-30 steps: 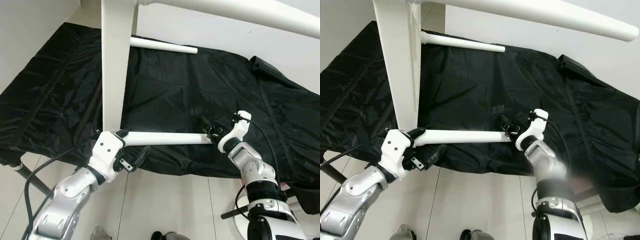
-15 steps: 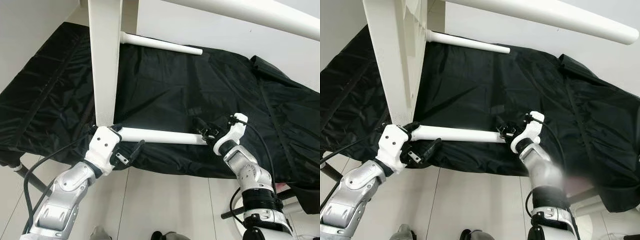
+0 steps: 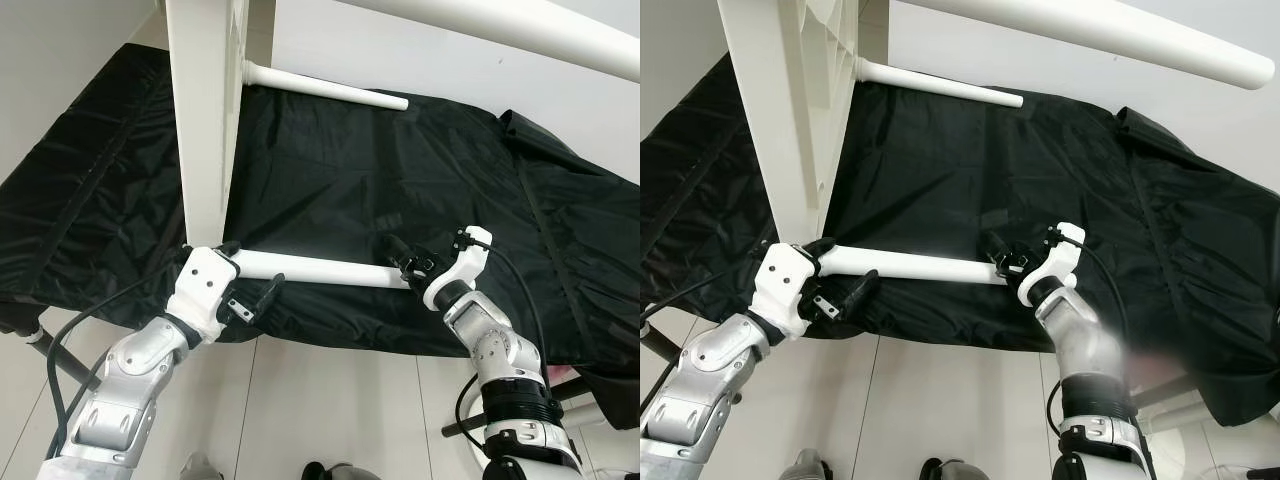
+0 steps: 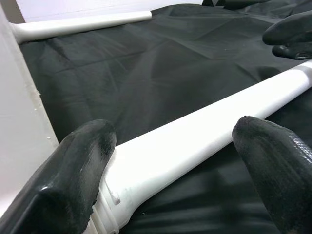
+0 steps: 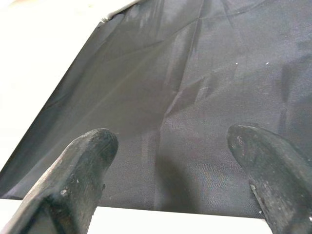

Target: Building children table

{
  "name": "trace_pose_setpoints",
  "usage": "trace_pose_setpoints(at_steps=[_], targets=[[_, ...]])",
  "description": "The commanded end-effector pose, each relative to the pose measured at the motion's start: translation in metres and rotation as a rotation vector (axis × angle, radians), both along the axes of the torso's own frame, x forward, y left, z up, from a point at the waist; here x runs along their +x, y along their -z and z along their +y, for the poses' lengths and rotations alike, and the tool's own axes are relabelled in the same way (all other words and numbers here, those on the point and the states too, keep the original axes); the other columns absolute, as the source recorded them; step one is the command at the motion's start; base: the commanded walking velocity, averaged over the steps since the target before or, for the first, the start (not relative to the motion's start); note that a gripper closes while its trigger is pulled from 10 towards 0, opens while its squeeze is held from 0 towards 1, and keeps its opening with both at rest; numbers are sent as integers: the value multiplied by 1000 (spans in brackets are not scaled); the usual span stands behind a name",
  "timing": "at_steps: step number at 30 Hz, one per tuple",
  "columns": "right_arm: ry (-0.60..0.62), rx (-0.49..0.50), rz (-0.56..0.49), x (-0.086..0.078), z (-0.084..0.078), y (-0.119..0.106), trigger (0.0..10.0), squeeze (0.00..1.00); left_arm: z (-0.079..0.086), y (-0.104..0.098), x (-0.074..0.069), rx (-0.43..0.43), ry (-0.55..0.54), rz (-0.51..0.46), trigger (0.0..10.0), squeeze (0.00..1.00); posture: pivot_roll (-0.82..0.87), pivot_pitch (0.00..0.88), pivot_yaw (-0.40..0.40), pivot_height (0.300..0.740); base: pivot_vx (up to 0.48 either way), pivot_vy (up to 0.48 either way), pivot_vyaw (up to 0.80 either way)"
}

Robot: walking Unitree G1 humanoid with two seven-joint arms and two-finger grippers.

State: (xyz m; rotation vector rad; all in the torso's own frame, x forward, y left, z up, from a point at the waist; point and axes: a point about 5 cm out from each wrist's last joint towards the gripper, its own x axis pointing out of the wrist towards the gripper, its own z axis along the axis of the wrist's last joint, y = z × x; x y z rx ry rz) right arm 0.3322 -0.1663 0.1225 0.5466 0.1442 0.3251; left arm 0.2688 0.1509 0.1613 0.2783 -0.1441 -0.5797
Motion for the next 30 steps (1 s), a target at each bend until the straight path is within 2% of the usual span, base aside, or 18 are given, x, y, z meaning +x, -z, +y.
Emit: trace_pose_setpoints(at_steps=[1, 5, 12, 13, 15, 16, 17, 18, 20, 26, 28, 29, 30], targets=[[-36, 15, 196, -16, 9, 40, 10000, 0, 7, 1, 6, -4, -102, -8, 10000, 0, 77, 164, -127, 740, 0, 0, 0], [-46, 19, 187, -18, 17, 41, 10000, 0, 8, 0, 6, -2, -125, -16, 10000, 0, 81, 167, -119, 740, 0, 0, 0], [-25, 7, 144, -17, 14, 36, 10000, 0, 1, 2, 0, -15, -105, -6, 10000, 0, 84, 167, -118, 740, 0, 0, 0], [16, -10, 54, -14, 7, 27, 10000, 0, -10, 7, -10, -52, -55, 23, 10000, 0, 83, 167, -118, 740, 0, 0, 0], [16, -10, 54, -14, 7, 27, 10000, 0, -10, 7, -10, -52, -55, 23, 10000, 0, 83, 167, -118, 740, 0, 0, 0], [45, -19, -15, -13, 3, 19, 10000, 0, -21, 10, -19, -98, 2, 57, 10000, 0, 83, 167, -118, 740, 0, 0, 0], [45, -19, -15, -13, 3, 19, 10000, 0, -21, 10, -19, -98, 2, 57, 10000, 0, 83, 167, -118, 740, 0, 0, 0], [81, -12, -78, -12, -2, 10, 10000, 0, -32, 10, -28, -154, 55, 79, 10000, 0, 83, 165, -126, 740, 0, 0, 0], [116, 10, -135, -11, -6, 2, 10000, 0, -42, 7, -36, -229, 111, 96, 10000, 0, 86, 165, -129, 740, 0, 0, 0], [149, 4, -198, -9, -8, -9, 10000, 0, -49, 1, -41, -292, 163, 118, 10000, 0, 93, 167, -138, 740, 0, 0, 0], [169, -26, -225, -8, -10, -13, 10000, 0, -51, 0, -43, -314, 189, 139, 10000, 0, 94, 166, -139, 740, 0, 0, 0], [187, -95, -259, -7, -10, -17, 10000, 0, -54, 0, -44, -323, 199, 161, 10000, 0, 94, 166, -139, 740, 0, 0, 0], [187, -95, -259, -7, -10, -17, 10000, 0, -54, 0, -44, -323, 199, 161, 10000, 0, 94, 166, -139, 740, 0, 0, 0]])
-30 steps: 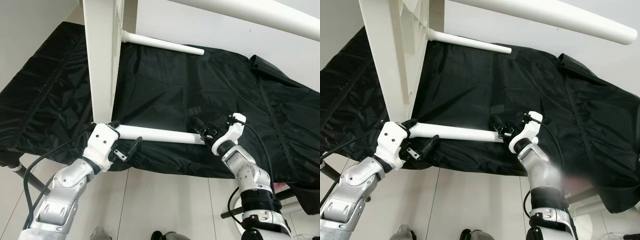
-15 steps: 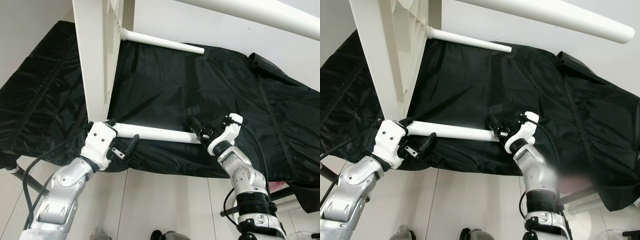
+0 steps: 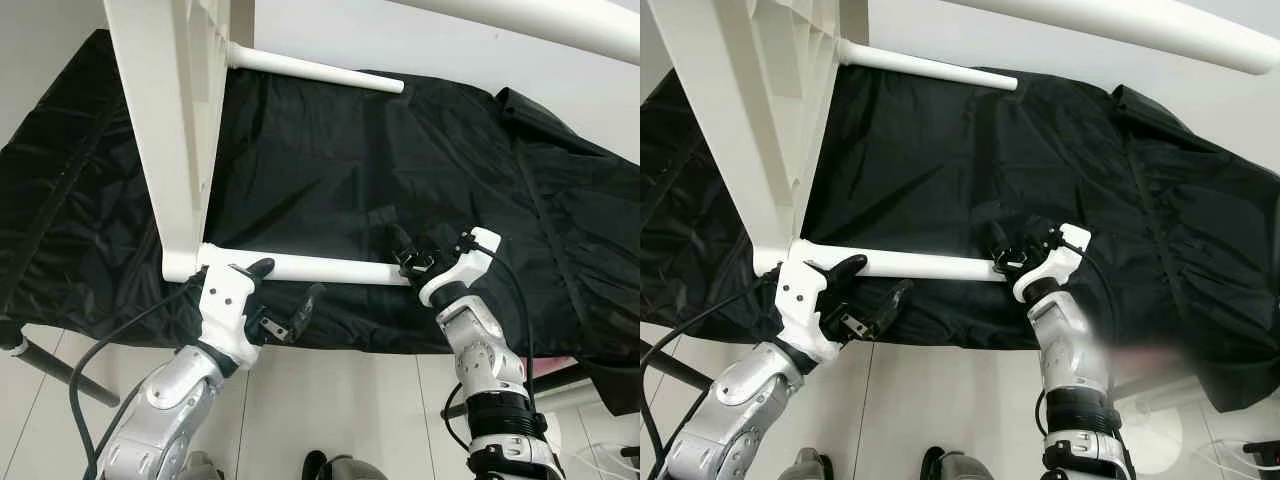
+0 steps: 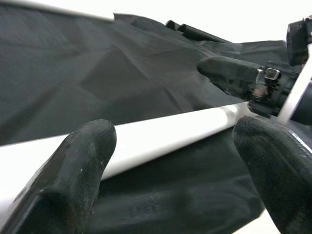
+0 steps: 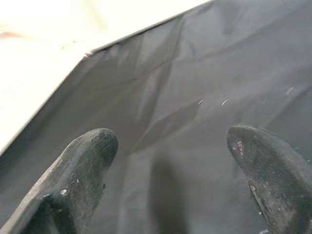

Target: Building children table

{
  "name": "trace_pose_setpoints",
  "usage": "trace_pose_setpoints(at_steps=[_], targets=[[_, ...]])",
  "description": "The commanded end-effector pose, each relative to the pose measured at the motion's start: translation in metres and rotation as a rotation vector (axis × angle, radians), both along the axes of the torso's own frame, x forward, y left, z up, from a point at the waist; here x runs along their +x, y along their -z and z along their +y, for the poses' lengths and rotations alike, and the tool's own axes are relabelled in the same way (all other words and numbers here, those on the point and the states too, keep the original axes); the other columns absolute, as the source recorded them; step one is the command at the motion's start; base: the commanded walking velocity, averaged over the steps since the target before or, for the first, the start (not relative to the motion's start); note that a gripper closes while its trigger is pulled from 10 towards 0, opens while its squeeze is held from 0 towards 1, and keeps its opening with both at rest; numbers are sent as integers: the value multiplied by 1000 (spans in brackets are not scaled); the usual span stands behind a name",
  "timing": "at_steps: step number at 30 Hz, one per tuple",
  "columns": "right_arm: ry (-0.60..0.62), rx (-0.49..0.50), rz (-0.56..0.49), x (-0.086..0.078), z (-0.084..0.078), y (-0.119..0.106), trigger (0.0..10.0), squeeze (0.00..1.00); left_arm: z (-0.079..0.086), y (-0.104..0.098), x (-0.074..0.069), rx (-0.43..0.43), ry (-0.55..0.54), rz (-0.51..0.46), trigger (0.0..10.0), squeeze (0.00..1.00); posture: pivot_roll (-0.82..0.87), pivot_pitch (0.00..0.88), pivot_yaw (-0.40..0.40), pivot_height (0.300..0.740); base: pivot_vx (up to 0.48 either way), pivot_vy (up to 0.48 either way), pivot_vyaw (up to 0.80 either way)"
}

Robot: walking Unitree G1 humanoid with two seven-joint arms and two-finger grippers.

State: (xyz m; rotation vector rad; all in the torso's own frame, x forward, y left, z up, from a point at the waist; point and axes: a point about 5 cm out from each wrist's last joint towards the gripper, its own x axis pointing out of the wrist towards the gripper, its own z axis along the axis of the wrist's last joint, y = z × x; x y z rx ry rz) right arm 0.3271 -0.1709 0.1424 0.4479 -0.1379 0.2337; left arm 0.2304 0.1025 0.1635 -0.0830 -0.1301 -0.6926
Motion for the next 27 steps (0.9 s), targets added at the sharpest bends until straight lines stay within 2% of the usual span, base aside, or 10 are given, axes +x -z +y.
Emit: trace_pose_setpoints(at_steps=[1, 4, 13, 14, 17, 19, 22, 23, 24, 27], targets=[[67, -124, -23, -2, -5, -2, 10000, 0, -9, 3, -6, -8, 79, 42, 10000, 0, 93, 163, -136, 740, 0, 0, 0], [115, -347, -116, -3, 2, -13, 10000, 0, -18, 11, -8, 9, 80, 123, 10000, 0, 90, 158, -129, 740, 0, 0, 0], [209, -518, -237, -9, 6, -34, 10000, 0, -23, 19, -2, 25, 28, 185, 10000, 0, 86, 154, -117, 740, 0, 0, 0], [249, -586, -305, -12, 8, -44, 10000, 1000, -23, 19, 2, 14, -3, 187, 10000, 0, 86, 154, -117, 740, 0, 0, 0], [333, -723, -477, -22, 14, -68, 10000, 1000, -24, 17, 6, 31, -42, 164, 10000, 0, 90, 152, -115, 740, 0, 0, 0], [333, -723, -477, -22, 14, -68, 10000, 1000, -24, 17, 6, 31, -42, 164, 10000, 0, 90, 152, -115, 740, 0, 0, 0], [419, -879, -662, -30, 21, -93, 10000, 1000, -25, 14, 8, 17, -45, 152, 10000, 0, 94, 148, -114, 740, 0, 0, 0], [436, -941, -763, -35, 24, -106, 10000, 733, -26, 13, 9, 13, -41, 149, 10000, 0, 94, 148, -114, 740, 0, 0, 0], [471, -1008, -863, -39, 25, -119, 10000, 0, -26, 13, 9, 16, -39, 150, 10000, 0, 89, 147, -114, 740, 0, 0, 0], [515, -1077, -964, -43, 24, -132, 10000, 0, -26, 13, 10, 23, -39, 153, 10000, 0, 84, 145, -114, 740, 0, 0, 0]])
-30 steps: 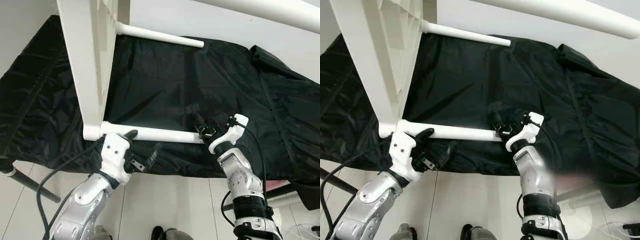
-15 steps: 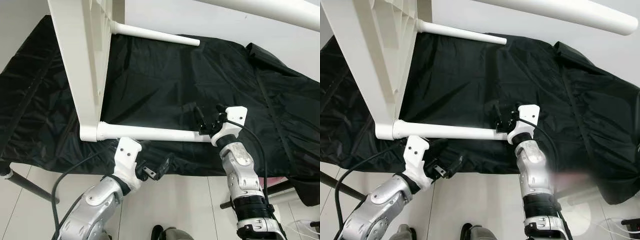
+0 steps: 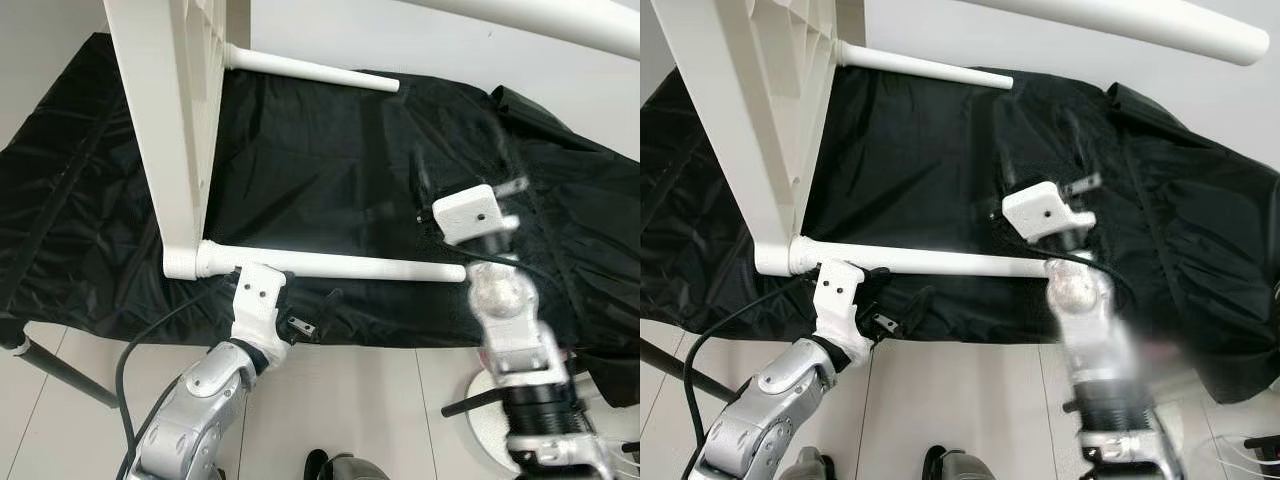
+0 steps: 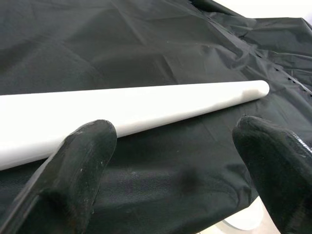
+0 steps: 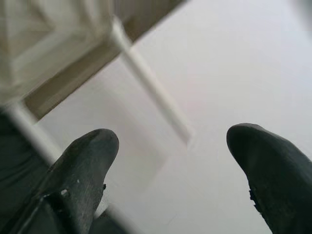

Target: Building children table

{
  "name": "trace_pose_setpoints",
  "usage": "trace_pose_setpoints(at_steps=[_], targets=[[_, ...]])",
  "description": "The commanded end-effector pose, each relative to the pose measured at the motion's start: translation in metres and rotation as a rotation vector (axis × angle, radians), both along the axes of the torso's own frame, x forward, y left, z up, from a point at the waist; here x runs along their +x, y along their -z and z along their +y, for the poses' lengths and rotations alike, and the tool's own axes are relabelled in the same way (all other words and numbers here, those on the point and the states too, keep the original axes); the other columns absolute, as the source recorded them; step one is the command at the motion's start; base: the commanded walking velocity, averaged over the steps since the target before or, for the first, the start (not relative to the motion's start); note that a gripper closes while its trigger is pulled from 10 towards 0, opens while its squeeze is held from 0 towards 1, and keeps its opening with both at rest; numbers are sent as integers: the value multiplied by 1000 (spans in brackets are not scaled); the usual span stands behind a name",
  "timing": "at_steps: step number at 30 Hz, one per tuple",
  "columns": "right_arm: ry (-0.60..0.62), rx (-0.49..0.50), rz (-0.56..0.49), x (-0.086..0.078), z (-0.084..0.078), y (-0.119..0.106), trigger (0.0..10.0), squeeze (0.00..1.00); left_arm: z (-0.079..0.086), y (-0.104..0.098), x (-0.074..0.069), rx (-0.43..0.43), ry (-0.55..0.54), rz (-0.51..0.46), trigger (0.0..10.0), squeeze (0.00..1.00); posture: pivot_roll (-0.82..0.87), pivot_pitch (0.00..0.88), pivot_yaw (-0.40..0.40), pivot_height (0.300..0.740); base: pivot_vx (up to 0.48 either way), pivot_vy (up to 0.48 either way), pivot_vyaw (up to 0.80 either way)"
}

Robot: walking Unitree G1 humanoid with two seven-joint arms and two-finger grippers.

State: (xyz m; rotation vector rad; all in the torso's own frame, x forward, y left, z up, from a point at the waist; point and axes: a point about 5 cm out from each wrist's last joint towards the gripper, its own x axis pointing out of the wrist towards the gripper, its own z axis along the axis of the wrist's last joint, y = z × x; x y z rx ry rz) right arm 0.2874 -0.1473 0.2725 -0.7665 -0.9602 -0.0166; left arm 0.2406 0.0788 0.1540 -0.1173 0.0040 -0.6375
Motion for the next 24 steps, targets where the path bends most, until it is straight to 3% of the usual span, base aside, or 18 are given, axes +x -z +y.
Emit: trace_pose_setpoints(at_steps=[1, 2, 4, 7, 12, 24], targets=[[12, -38, -43, -4, 1, -2, 10000, 0, -3, 3, 0, 12, 10, 15, 10000, 0, 84, 145, -114, 740, 0, 0, 0], [41, -74, -106, -6, -2, -9, 10000, 0, -3, 3, 1, 13, 10, 14, 10000, 0, 79, 142, -114, 740, 0, 0, 0], [41, -74, -106, -6, -2, -9, 10000, 0, -3, 3, 1, 13, 10, 14, 10000, 0, 79, 142, -114, 740, 0, 0, 0], [160, -164, -277, -11, -14, -20, 10000, 0, -6, 2, 5, 8, 9, 10, 10000, 0, 71, 136, -115, 740, 0, 0, 0], [229, -251, -343, -8, -18, -9, 10000, 0, -9, 3, 7, 4, 11, 7, 10000, 0, 68, 128, -115, 740, 0, 0, 0], [239, -276, -448, -7, -16, -14, 10000, 0, -10, 3, 11, 5, 7, 3, 10000, 0, 53, 134, -110, 740, 0, 0, 0]])
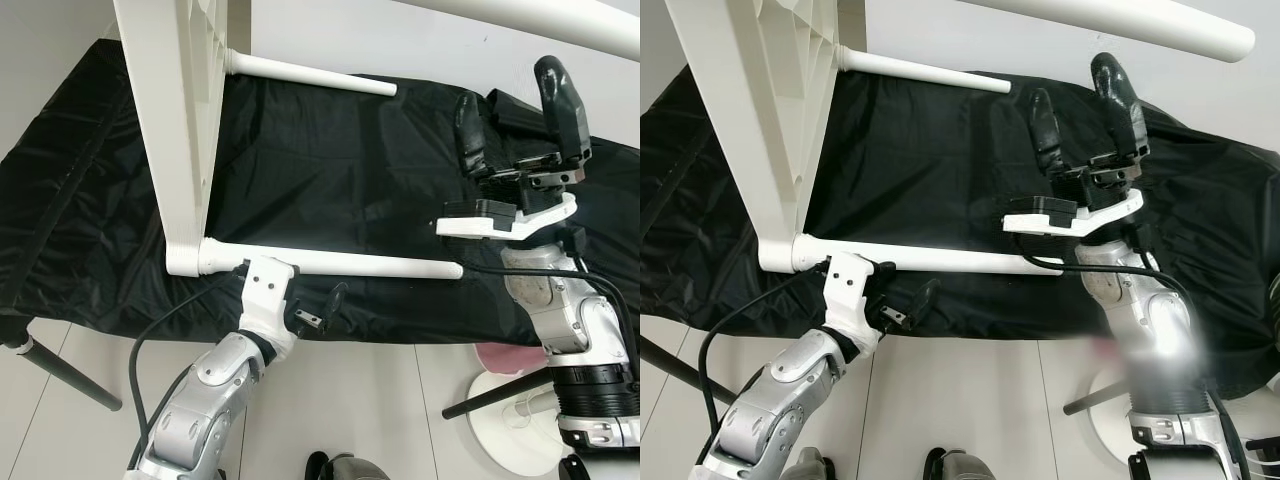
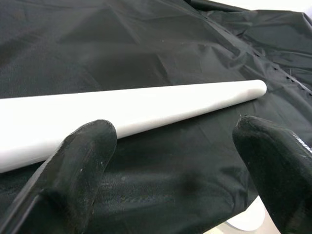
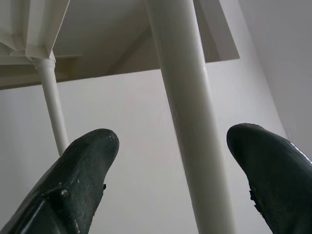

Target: Building children table

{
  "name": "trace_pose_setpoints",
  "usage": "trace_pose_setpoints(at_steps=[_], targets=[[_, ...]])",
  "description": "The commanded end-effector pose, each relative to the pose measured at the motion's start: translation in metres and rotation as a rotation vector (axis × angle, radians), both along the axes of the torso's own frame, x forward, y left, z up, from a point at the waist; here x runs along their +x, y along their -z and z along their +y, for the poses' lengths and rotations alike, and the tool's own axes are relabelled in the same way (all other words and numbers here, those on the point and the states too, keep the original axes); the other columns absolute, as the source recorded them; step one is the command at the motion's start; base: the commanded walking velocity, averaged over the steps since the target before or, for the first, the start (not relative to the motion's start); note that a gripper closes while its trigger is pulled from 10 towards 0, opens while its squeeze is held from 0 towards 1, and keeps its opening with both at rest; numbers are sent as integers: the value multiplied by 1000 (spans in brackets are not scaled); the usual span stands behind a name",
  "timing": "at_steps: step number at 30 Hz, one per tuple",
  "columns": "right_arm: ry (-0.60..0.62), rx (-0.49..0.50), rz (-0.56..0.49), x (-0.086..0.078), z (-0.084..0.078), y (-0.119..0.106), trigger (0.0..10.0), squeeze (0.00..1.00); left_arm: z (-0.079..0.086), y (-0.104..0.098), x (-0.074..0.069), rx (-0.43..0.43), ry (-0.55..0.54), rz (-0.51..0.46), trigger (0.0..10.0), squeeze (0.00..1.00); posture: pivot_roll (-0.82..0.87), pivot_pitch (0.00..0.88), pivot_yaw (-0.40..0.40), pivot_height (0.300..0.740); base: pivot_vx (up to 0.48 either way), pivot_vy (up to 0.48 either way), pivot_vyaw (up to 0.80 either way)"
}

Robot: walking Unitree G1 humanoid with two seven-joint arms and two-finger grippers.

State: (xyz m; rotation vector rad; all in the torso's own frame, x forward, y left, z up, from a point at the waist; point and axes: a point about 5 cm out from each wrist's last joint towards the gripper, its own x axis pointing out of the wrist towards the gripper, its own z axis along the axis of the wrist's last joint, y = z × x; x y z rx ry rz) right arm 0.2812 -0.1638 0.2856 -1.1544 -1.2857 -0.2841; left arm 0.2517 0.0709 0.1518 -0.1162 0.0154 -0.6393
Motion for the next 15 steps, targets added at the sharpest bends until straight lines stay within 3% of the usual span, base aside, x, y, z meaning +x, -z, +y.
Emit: trace_pose_setpoints(at_steps=[1, 7, 15], targets=[[-17, -19, -27, 0, 2, -2, 10000, 0, -2, 0, 1, 0, 4, -8, 10000, 0, 51, 134, -110, 740, 0, 0, 0], [-46, -25, -43, 2, 7, -8, 10000, 0, -3, 0, 2, 0, 4, -10, 10000, 0, 46, 137, -110, 740, 0, 0, 0], [-76, -12, -58, 9, 20, -35, 10000, 0, -5, -1, 4, -11, 3, -14, 10000, 0, 39, 139, -114, 740, 0, 0, 0]])
